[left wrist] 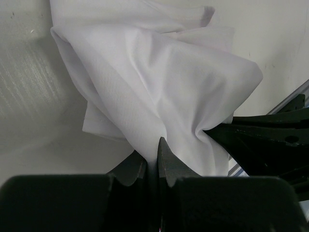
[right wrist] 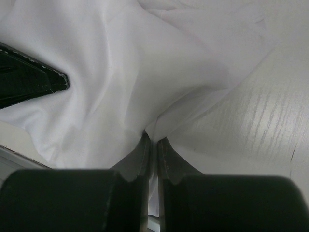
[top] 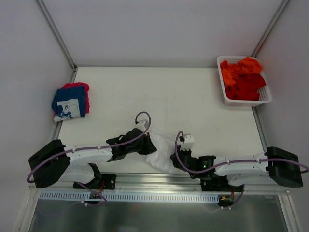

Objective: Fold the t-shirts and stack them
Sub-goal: Fold the tshirt

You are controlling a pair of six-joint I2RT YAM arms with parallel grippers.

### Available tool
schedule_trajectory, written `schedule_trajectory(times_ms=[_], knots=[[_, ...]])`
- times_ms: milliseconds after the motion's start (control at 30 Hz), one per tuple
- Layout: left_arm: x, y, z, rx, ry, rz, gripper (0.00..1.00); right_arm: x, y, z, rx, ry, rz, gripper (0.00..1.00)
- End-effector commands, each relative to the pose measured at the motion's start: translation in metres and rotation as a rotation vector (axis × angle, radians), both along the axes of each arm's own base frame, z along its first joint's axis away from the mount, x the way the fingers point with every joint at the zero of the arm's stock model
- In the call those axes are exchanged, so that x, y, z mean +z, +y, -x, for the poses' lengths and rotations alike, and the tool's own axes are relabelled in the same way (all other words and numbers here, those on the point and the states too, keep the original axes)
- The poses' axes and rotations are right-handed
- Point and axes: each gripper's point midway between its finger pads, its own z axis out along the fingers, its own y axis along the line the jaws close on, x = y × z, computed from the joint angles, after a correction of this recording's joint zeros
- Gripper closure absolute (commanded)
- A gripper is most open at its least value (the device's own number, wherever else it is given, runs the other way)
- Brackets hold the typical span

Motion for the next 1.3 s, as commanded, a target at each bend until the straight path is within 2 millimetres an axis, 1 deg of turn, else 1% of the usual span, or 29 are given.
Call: schedule_trajectory(times_ms=[0,33,133,167,200,233,267,300,333,367,467,533,633,667,700,767,800,833,867,900,967,1100,1133,1200,1233,1267], knots=[[0.008,-0.011,0.003,-0.026,0.005,0.020,1.00,0.012,0.006,-0.003,-0.013,-0.023,-0.026,1.00],[0.005,-0.009,0.004,-0.024,0.010,0.012,1.00,0.012,0.006,-0.003,-0.014,-0.022,-0.027,1.00],[-0.006,0.005,0.005,0.012,0.030,-0.063,1.00,0.012,0.007,-0.003,-0.012,-0.022,-0.025,1.00],[-0.017,0.021,0.004,0.049,0.038,-0.145,1.00,0.011,0.006,-0.003,-0.013,-0.022,-0.022,1.00],[-0.020,0.028,0.002,0.072,0.033,-0.184,0.98,0.011,0.007,-0.004,-0.014,-0.022,-0.023,1.00],[-0.023,0.036,0.001,0.096,0.031,-0.215,0.77,0.011,0.007,-0.004,-0.016,-0.024,-0.021,1.00],[-0.030,0.050,0.004,0.121,0.044,-0.275,0.66,0.011,0.006,-0.005,-0.019,-0.027,-0.020,1.00],[-0.034,0.062,0.001,0.160,0.030,-0.314,0.57,0.011,0.006,-0.005,-0.020,-0.028,-0.018,1.00],[-0.037,0.067,0.001,0.179,0.034,-0.325,0.34,0.011,0.005,-0.006,-0.025,-0.031,-0.013,1.00],[-0.037,0.070,0.001,0.189,0.032,-0.326,0.24,0.011,0.003,-0.007,-0.034,-0.036,-0.006,1.00],[-0.041,0.074,0.004,0.199,0.044,-0.333,0.07,0.010,0.001,-0.011,-0.045,-0.040,0.017,1.00],[-0.042,0.075,0.004,0.205,0.046,-0.336,0.05,0.008,-0.001,-0.019,-0.061,-0.037,0.044,1.00],[-0.042,0.077,0.004,0.208,0.043,-0.340,0.05,0.002,-0.003,-0.027,-0.071,-0.023,0.083,1.00],[-0.040,0.077,0.003,0.208,0.038,-0.332,0.05,0.006,0.001,-0.031,-0.067,-0.033,0.082,1.00],[-0.041,0.079,0.004,0.207,0.036,-0.341,0.06,0.005,-0.001,-0.036,-0.080,-0.031,0.092,1.00],[-0.041,0.081,0.004,0.212,0.033,-0.340,0.06,0.003,0.001,-0.042,-0.077,-0.018,0.099,1.00],[-0.042,0.083,0.005,0.213,0.035,-0.342,0.06,0.003,-0.001,-0.049,-0.095,-0.015,0.094,1.00],[-0.043,0.084,0.006,0.212,0.036,-0.345,0.07,0.002,-0.003,-0.052,-0.098,-0.014,0.100,1.00],[-0.042,0.084,0.007,0.211,0.038,-0.340,0.07,0.003,0.001,-0.054,-0.088,-0.016,0.088,1.00],[-0.044,0.085,0.008,0.213,0.043,-0.340,0.07,0.005,-0.001,-0.061,-0.104,-0.017,0.089,1.00],[-0.046,0.087,0.010,0.215,0.050,-0.341,0.07,0.007,-0.003,-0.068,-0.105,-0.020,0.104,1.00],[-0.046,0.088,0.009,0.227,0.047,-0.333,0.10,0.016,0.001,-0.076,-0.100,-0.029,0.089,1.00],[-0.040,0.080,0.005,0.222,0.026,-0.295,0.11,0.018,0.002,-0.077,-0.099,-0.031,0.086,1.00],[-0.040,0.070,0.005,0.172,0.012,-0.229,0.14,0.020,0.003,-0.078,-0.094,-0.034,0.084,1.00],[-0.048,0.068,0.007,0.156,0.023,-0.193,0.15,0.020,0.003,-0.078,-0.095,-0.034,0.083,1.00],[-0.034,0.046,0.003,0.113,0.013,-0.064,0.16,0.021,0.004,-0.078,-0.093,-0.032,0.078,1.00]])
